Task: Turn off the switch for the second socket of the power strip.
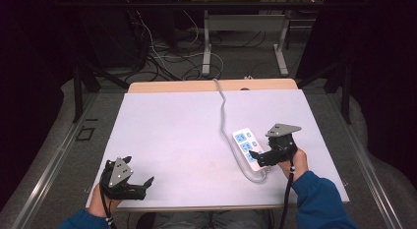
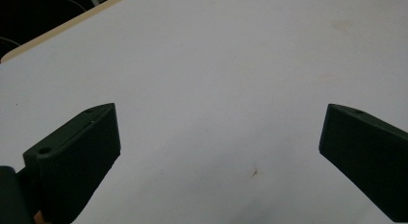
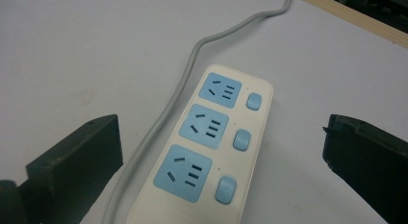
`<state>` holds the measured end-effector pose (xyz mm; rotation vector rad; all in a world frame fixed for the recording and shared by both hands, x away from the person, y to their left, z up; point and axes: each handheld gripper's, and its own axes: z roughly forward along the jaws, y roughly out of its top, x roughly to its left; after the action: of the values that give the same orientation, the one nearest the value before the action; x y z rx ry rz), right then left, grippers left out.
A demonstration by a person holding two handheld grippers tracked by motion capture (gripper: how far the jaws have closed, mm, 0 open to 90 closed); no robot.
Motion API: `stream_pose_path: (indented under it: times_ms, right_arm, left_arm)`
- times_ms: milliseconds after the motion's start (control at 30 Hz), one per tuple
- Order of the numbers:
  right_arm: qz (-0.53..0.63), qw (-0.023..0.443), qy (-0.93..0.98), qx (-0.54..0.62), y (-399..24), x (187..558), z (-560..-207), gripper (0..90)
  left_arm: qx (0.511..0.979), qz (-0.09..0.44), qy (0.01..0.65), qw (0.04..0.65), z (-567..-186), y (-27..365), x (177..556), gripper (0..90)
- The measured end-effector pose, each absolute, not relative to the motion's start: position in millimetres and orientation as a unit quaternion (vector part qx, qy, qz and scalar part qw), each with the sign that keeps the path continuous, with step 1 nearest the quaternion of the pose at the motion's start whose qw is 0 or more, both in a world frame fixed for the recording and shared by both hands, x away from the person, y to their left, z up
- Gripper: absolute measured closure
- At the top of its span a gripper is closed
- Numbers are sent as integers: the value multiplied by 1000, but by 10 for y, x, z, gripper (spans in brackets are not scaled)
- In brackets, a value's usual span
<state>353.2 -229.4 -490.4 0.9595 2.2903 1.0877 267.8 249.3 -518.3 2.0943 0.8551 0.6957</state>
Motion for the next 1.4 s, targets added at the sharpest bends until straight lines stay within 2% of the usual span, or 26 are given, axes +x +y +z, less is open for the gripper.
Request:
stream_pose_path:
  times_ms: [1400]
  right_arm:
    - [390,231,814,363,-2652,3076,-4995,0]
  left_arm:
    - [820,277,332,374,-5180,2495,2681,6]
